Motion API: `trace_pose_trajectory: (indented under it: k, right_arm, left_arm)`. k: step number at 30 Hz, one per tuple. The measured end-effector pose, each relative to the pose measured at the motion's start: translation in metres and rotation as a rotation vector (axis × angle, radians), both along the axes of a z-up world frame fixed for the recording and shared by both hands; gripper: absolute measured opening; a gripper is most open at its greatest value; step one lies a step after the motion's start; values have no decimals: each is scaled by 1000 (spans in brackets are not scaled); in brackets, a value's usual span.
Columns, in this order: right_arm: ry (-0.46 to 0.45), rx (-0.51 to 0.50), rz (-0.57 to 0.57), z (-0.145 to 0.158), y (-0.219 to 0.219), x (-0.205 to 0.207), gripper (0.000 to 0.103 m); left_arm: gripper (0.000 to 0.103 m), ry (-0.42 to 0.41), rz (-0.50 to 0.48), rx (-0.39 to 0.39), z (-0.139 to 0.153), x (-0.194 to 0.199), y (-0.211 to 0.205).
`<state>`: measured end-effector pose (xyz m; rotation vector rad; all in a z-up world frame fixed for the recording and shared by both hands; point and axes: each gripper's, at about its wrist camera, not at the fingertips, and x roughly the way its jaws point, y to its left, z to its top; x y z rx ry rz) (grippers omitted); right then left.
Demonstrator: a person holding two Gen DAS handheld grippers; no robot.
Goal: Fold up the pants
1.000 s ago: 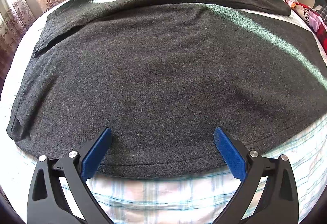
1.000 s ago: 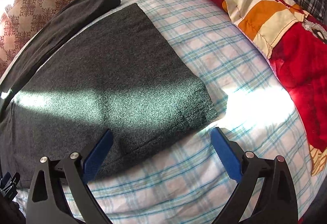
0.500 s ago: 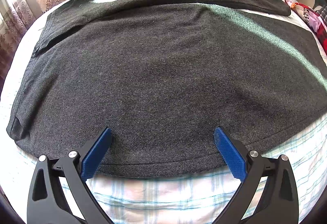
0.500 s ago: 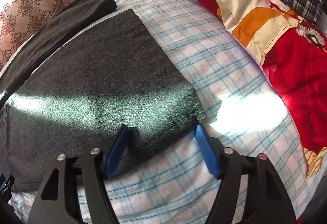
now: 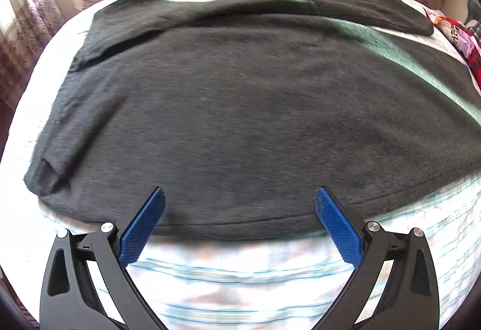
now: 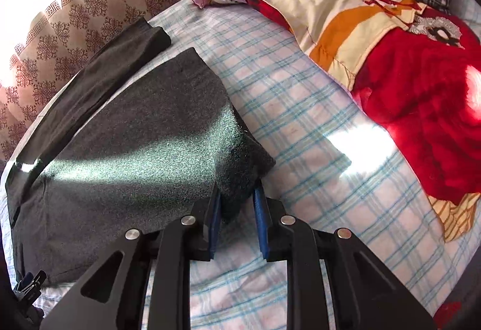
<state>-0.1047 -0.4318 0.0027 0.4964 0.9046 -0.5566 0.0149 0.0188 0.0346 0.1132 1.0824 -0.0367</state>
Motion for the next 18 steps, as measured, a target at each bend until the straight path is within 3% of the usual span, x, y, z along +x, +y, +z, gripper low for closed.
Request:
trace_pose_trajectory:
  k: [4, 7, 10, 13, 18]
  right_arm:
    - [48, -13, 3, -22, -2, 3, 20]
    - [60, -37, 9, -21, -2, 7, 24]
    - [91, -178, -52, -5, 0, 6, 63]
    - [87, -293, -86, 13, 4, 2, 65]
    - [49, -376, 16, 29, 41, 15, 65]
  left_arm:
    - [101, -41, 98, 53, 7, 5, 48]
    - [101, -34, 193, 95, 1, 12, 86]
    - [101, -9, 258, 98, -8, 13, 119]
    - [101, 0, 280, 56, -14, 9, 135]
    - [101, 0, 271, 51, -18, 3, 139]
